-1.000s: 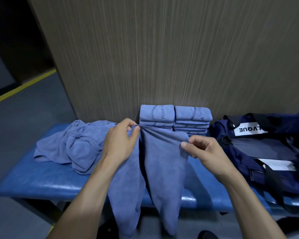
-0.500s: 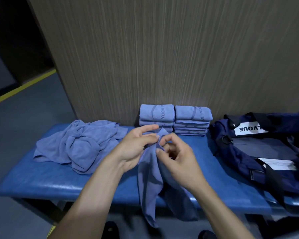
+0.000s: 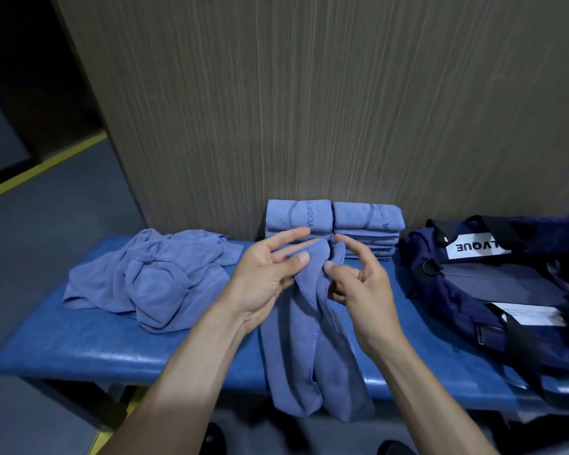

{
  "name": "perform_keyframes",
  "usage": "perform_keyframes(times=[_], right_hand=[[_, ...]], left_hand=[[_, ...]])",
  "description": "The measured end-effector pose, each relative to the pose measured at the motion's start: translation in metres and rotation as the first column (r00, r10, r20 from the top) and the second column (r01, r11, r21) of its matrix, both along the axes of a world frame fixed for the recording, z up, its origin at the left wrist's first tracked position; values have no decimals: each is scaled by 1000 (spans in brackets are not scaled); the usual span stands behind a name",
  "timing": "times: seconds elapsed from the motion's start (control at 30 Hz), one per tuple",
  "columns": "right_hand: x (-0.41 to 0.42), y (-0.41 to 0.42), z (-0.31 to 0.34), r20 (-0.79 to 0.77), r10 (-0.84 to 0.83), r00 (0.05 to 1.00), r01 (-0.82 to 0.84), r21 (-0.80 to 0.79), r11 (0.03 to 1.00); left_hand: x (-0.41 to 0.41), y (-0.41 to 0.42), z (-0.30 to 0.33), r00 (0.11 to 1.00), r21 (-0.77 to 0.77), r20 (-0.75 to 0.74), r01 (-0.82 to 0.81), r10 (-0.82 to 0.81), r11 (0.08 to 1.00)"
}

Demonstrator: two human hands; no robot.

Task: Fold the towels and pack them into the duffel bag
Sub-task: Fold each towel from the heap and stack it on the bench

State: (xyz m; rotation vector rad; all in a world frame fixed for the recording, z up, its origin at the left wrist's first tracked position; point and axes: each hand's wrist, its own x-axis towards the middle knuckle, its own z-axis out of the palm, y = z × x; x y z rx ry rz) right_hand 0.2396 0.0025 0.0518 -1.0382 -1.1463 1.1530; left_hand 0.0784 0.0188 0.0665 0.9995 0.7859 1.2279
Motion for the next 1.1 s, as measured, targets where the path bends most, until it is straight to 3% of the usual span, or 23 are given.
perform_keyframes(times=[0.17, 0.27, 0.37, 0.47, 0.6, 0.73, 0.83, 0.97, 1.1], right_hand=[[2, -1, 3, -171, 127, 977, -147, -113, 983], [3, -2, 5, -232, 153, 961, -180, -97, 979], [8, 0, 8, -266, 250, 931, -270, -41, 962], [11, 0, 9, -122, 286, 950, -286, 17, 958], [9, -5, 4, 158, 202, 967, -229, 181, 956], [15, -1, -3, 536, -118, 836, -146, 424, 894], [16, -1, 1, 546, -251, 800, -98, 531, 842], [15, -11, 13, 425, -148, 893, -82, 476, 876], [13, -14, 15, 445, -159, 881, -89, 487, 869]], left_hand=[[-2, 1, 1, 983, 51, -102, -148, 152, 988], [-3, 2, -1, 953, 96, -184, -228, 242, 969], [-4, 1, 2, 947, 77, -158, -272, 281, 959], [-6, 0, 9, 965, 7, -53, -256, 256, 967], [-11, -3, 14, 992, 3, 47, -118, 118, 993], [-12, -6, 12, 997, 31, -43, -59, 60, 998], [-10, -7, 10, 982, 54, -166, -84, 91, 995], [-9, -7, 8, 936, 155, -316, -107, 152, 982], [-7, -9, 9, 924, 197, -376, 6, 70, 980]])
